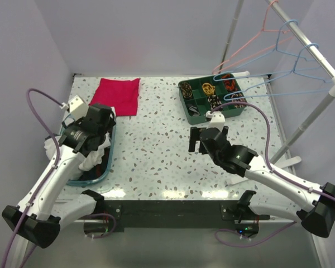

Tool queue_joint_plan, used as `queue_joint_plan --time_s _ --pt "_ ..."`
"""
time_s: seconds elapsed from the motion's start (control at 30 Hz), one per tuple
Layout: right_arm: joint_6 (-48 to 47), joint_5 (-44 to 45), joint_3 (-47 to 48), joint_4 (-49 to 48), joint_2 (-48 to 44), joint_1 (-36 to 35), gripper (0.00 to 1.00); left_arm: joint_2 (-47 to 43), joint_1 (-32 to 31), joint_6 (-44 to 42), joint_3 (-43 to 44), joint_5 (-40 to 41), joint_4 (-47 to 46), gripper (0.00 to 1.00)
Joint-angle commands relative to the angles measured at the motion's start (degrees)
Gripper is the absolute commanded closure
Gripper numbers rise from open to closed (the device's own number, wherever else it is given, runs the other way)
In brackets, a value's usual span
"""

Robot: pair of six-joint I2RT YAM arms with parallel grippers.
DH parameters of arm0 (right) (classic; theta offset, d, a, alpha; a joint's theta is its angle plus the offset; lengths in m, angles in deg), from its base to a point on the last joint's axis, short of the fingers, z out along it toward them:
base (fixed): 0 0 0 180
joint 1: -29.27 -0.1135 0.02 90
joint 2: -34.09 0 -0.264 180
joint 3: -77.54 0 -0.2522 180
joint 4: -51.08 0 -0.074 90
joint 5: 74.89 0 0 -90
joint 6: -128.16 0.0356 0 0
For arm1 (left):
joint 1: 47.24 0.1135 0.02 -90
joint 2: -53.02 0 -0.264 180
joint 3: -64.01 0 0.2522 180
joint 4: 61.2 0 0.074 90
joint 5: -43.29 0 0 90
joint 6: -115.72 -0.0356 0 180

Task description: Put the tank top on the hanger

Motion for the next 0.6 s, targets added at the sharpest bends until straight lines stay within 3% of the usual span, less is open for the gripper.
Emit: queue_joint_plan --time_s 0.0,0.17,0.57 --pt "-0.5 -2.0 2.0 -2.1 1.9 -0.2 0.01 -2.1 4.1 5.9 -1.4 9.7 5.7 0.16" --pt "-0.4 -3.2 1.5 -2.0 2.1 -0.1 0.01 -1.4 9.5 6.0 -4.7 7.0 1.8 0.3" --pt "-0.9 -2.5 0.6 0.0 0.2 -0.2 0.01 0.2 15.8 8.9 -17.1 2.9 -8.6 0.46"
